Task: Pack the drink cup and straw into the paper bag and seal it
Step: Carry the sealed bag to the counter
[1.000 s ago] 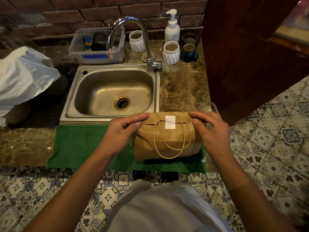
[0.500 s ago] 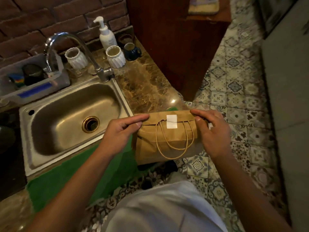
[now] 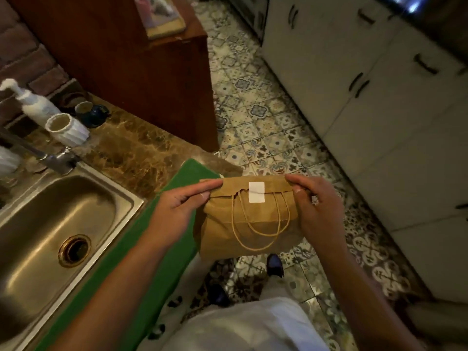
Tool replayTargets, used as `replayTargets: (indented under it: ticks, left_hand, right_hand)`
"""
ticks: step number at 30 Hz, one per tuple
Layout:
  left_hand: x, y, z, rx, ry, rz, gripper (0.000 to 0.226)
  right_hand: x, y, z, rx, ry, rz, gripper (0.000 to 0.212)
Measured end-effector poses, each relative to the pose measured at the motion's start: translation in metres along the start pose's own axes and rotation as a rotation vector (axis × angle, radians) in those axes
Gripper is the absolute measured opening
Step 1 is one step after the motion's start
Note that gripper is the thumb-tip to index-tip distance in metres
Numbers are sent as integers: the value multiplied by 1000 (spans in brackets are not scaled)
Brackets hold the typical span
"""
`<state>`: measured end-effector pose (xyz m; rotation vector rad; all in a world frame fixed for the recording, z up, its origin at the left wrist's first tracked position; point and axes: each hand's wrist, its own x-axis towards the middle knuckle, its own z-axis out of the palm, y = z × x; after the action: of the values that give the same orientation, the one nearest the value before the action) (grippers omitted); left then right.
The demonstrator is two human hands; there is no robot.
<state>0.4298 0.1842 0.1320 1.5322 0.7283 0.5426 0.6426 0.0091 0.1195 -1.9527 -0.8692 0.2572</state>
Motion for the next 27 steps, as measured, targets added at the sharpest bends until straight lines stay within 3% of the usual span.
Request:
replayTargets:
  ticks: [13, 21, 27]
  left_hand:
    - [74, 32, 206, 11, -340, 33, 44]
    - [123, 47, 345, 20, -476, 98, 51]
    - [163, 69, 447, 10, -610, 118, 54]
  right_hand:
    - [-9, 101, -170, -2, 304, 227, 34]
    - [12, 164, -286, -18, 404, 224, 47]
    - [30, 214, -363, -28, 510, 241, 33]
